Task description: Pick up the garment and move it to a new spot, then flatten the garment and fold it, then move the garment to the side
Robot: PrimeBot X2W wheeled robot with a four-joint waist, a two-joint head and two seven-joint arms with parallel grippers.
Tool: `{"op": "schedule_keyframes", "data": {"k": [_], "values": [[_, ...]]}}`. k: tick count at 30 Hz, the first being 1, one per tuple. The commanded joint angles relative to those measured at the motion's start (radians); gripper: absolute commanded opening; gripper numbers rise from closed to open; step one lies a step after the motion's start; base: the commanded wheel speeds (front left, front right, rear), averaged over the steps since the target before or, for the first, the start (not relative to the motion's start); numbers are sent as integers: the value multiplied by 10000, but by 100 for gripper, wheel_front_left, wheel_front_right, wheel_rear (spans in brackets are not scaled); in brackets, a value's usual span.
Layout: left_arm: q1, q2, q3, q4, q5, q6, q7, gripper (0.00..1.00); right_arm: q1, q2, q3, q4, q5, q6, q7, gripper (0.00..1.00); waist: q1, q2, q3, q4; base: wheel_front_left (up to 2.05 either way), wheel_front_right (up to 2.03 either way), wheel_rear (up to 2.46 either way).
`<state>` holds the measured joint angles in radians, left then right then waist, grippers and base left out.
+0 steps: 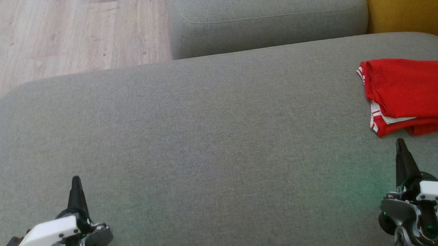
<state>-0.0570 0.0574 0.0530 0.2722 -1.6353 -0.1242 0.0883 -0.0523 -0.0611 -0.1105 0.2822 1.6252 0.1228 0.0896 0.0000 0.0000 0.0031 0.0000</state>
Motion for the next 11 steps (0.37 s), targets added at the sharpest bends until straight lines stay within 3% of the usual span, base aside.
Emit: {"op": "schedule_keyframes", "data": {"k": [1,11], "values": [[-489,107,362,-281,63,-65,52,0,-538,-30,156,-384,-10,79,85,0,0,0,0,0,0,0,0],[-491,87,390,-279,86,-65,74,0,-540,-14,133,-383,-28,79,103,0,0,0,0,0,0,0,0]]}}
